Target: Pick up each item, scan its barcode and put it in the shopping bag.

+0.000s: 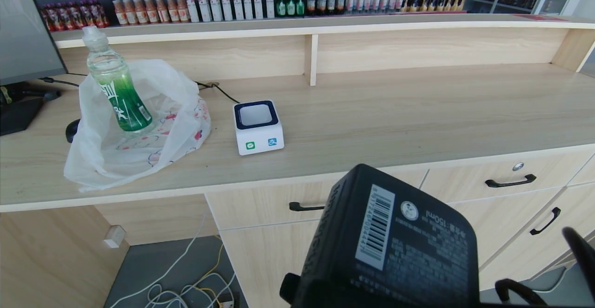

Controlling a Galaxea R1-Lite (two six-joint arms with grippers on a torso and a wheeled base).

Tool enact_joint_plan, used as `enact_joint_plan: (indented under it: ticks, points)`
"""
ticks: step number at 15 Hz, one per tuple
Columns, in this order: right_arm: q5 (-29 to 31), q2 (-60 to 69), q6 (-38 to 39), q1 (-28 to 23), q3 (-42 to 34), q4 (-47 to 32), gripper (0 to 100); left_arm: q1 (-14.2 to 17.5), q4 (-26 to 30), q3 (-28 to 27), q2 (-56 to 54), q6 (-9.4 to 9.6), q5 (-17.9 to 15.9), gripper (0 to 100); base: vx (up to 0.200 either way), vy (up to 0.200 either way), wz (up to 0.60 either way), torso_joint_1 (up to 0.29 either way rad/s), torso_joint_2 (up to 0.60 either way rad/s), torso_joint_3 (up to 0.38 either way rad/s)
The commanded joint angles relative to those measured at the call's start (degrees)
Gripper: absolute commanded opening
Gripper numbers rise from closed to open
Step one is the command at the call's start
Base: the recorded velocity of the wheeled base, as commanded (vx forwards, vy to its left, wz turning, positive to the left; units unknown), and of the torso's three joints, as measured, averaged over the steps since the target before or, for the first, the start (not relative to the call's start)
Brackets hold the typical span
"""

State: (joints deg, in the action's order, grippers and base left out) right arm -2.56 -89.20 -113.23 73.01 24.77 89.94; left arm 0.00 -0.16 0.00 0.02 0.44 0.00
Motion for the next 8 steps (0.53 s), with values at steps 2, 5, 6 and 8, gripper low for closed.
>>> enact_joint_plan:
  ticks: [2,5,6,8]
  points:
    - [0.0,-0.8,0.1,0.1,0.0,0.1,0,0.0,0.0,0.0,0.0,0.00,0.0,100,0.000,0.000,0.00,0.000,0.00,0.000]
    - [0.0,-0.7,0.2,0.0,-0.1,0.1,0,0.0,0.0,0.0,0.0,0.00,0.0,100,0.000,0.000,0.00,0.000,0.00,0.000]
    - [0.0,-0.7,0.2,0.0,-0.1,0.1,0,0.0,0.0,0.0,0.0,0.00,0.0,100,0.000,0.000,0.00,0.000,0.00,0.000]
    - [0.0,-0.7,0.2,0.0,-0.1,0.1,0,0.0,0.0,0.0,0.0,0.00,0.0,100,0.000,0.000,0.00,0.000,0.00,0.000]
